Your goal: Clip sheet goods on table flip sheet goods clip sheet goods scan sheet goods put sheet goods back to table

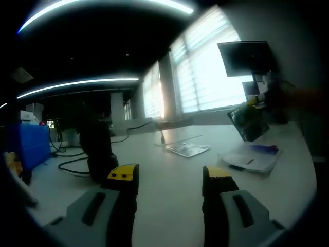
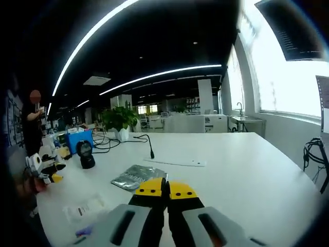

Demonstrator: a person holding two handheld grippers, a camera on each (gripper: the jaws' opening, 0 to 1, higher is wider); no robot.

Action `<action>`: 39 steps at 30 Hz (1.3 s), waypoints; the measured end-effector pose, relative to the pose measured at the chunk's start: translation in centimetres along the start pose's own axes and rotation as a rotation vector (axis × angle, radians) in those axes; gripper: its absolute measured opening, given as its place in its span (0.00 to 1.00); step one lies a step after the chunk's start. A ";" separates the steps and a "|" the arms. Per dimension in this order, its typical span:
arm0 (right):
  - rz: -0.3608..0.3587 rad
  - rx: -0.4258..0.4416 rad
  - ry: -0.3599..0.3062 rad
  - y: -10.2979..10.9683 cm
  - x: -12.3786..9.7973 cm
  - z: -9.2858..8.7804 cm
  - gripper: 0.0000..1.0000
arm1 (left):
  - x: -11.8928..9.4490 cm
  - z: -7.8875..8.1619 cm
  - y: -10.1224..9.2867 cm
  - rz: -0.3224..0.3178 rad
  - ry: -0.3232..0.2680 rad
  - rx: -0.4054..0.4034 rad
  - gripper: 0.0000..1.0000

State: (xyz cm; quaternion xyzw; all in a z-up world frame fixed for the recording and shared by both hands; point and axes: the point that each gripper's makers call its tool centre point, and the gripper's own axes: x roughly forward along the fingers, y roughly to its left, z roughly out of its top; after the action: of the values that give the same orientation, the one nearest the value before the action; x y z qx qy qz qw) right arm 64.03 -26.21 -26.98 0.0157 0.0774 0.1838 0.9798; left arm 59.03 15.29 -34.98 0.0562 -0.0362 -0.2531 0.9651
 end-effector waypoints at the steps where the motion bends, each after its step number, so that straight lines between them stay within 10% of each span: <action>1: 0.006 -0.005 -0.003 0.2 0.0 0.2 0.00 | 0.0 0.0 0.0 0.000 0.000 0.000 0.42; 39: 0.062 -0.030 -0.133 6.2 1.6 5.8 0.00 | -0.1 0.2 -0.1 -0.003 -0.008 -0.004 0.42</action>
State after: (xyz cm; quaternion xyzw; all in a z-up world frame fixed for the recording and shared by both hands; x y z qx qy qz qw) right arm 64.15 -19.86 -21.08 0.0154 0.0088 0.2138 0.9767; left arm 58.92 15.24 -34.82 0.0534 -0.0397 -0.2547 0.9647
